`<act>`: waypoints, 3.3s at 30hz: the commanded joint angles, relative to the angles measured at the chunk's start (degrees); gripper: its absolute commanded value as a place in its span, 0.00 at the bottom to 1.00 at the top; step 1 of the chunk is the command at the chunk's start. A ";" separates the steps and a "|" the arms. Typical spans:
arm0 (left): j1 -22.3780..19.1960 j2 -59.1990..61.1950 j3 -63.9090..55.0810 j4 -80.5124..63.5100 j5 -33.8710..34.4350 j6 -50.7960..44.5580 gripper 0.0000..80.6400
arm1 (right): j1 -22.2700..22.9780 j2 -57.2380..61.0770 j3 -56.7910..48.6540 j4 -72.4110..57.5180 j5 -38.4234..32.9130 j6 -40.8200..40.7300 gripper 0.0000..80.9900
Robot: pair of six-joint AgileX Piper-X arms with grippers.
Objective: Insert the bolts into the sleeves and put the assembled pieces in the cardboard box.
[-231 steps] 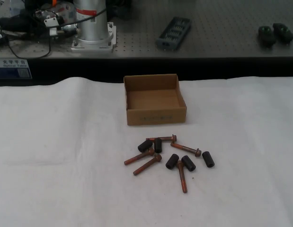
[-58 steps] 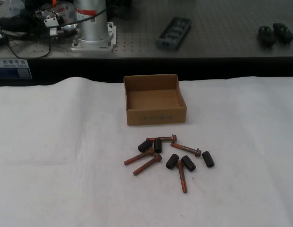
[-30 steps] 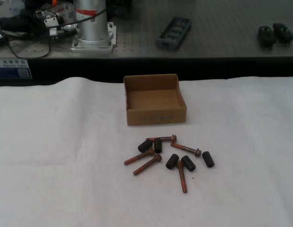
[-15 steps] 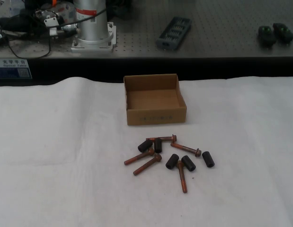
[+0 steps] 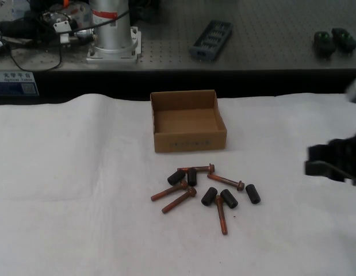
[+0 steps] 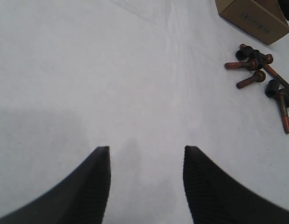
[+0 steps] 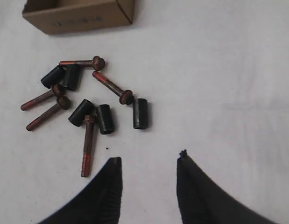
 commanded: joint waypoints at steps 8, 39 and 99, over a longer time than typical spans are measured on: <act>0.12 0.00 0.02 3.37 -1.05 -0.75 0.45 | 6.24 13.42 -12.58 7.54 2.71 -4.54 0.36; 0.12 0.00 0.02 3.37 -1.45 -0.75 0.45 | 8.73 26.72 -18.05 6.57 7.62 -5.35 0.36; 0.12 0.00 0.02 -2.04 3.11 -1.38 0.45 | 10.29 26.73 -18.28 10.20 0.21 -7.02 0.04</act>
